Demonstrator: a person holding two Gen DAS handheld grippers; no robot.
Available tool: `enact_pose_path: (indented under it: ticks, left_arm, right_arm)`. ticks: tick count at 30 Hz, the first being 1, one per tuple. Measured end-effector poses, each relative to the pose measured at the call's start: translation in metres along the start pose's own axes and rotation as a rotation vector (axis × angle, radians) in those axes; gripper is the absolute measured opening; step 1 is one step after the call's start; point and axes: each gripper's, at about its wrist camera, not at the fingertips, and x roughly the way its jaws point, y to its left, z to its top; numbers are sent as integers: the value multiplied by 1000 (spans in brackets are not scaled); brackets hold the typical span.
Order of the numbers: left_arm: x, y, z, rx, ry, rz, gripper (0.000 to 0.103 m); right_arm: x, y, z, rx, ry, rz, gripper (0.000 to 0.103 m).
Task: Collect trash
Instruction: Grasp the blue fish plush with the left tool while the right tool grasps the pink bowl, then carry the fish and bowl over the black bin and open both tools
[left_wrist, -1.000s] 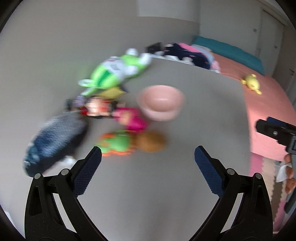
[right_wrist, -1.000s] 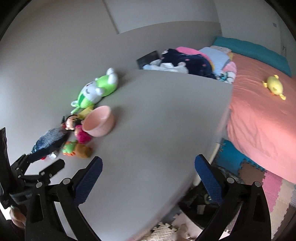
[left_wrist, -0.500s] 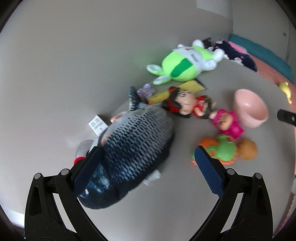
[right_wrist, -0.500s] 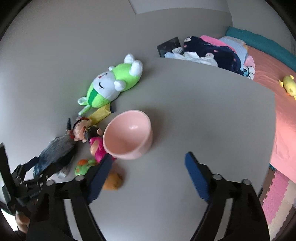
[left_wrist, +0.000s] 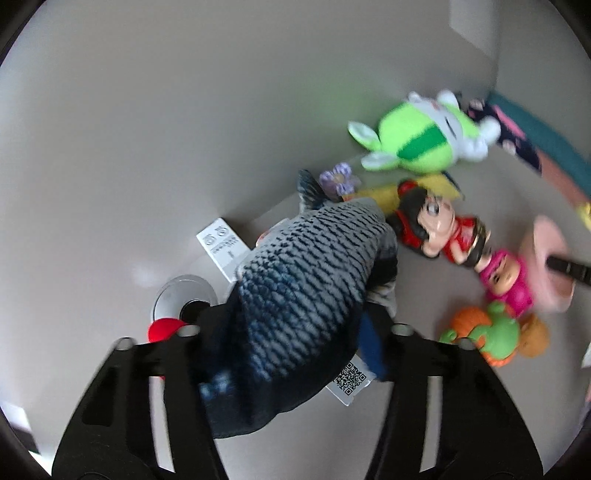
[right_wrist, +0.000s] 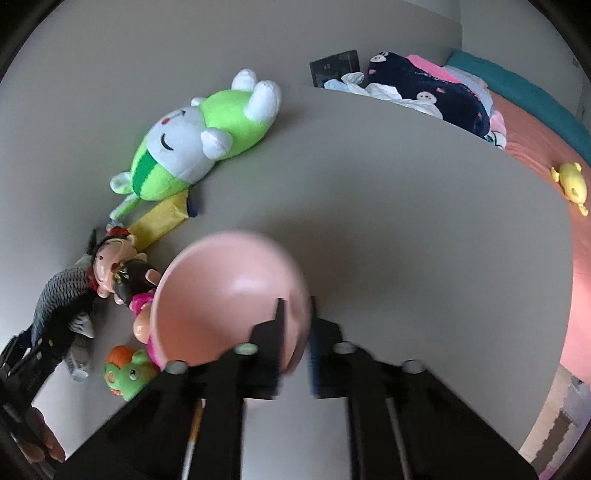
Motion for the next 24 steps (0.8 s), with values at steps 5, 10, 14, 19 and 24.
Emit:
enact_pose_path:
  ticks: [5, 10, 14, 19, 24]
  left_arm:
    - [-32, 8, 1, -38, -54, -41, 35]
    - [-60, 30, -4, -31, -121, -80, 35]
    - [-60, 18, 0, -18, -129, -74, 35]
    - [-61, -13, -5, 17, -149, -121, 35]
    - [-82, -63, -12, 55, -157, -183, 35]
  right_arm:
    - [-24, -2, -3, -33, -67, -12, 8]
    - [-50, -9, -9, -29, -95, 20, 8]
    - [-74, -22, -18, -19, -124, 30, 8]
    - [-107, -53, -33, 13, -159, 27, 8]
    - [-139, -96, -46, 55, -193, 5, 8]
